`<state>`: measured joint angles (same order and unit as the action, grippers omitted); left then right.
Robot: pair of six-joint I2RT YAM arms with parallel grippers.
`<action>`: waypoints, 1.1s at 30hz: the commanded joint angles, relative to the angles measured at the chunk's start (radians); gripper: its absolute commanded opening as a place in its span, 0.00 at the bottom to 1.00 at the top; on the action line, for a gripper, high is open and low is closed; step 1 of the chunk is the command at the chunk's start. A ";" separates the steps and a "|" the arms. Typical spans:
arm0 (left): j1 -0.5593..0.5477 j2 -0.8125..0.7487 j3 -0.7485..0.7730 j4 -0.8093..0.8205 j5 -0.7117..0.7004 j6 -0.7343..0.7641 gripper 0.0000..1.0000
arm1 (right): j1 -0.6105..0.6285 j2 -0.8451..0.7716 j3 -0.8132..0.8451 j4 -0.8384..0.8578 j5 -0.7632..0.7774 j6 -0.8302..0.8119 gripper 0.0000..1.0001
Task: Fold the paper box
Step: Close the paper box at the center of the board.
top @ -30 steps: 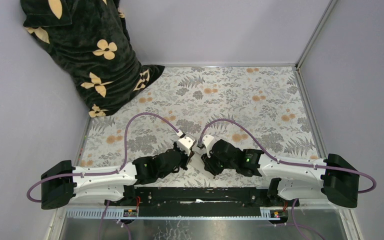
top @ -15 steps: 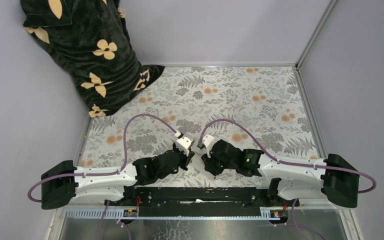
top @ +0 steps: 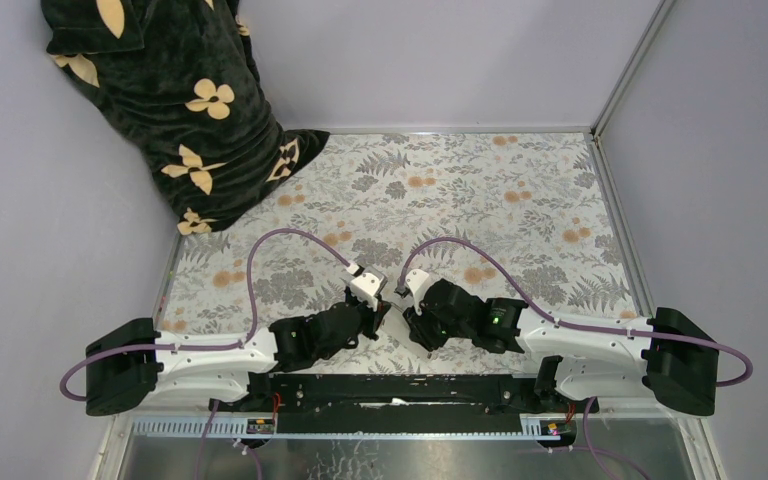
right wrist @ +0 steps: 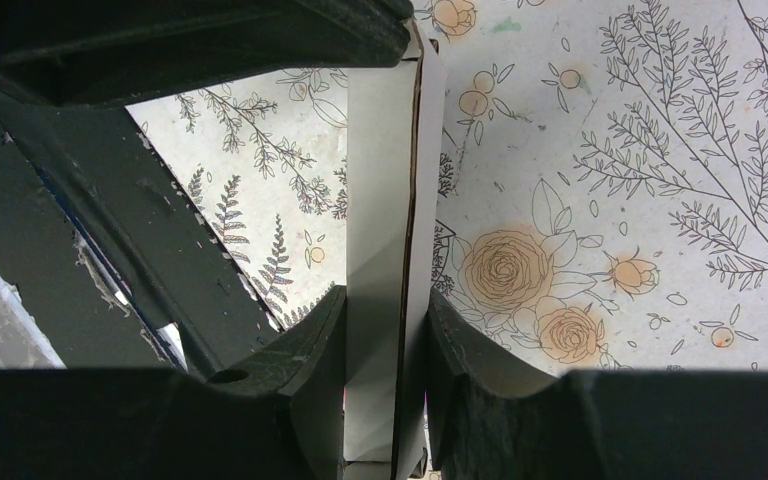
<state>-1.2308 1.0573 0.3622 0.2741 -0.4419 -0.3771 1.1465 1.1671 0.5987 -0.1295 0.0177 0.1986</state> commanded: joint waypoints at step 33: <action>-0.058 0.106 -0.072 0.143 -0.044 -0.110 0.00 | 0.018 -0.071 -0.002 -0.051 0.024 0.056 0.00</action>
<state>-1.2774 1.1286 0.3283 0.4248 -0.4889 -0.4614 1.1496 1.1057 0.5774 -0.1925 0.0357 0.2573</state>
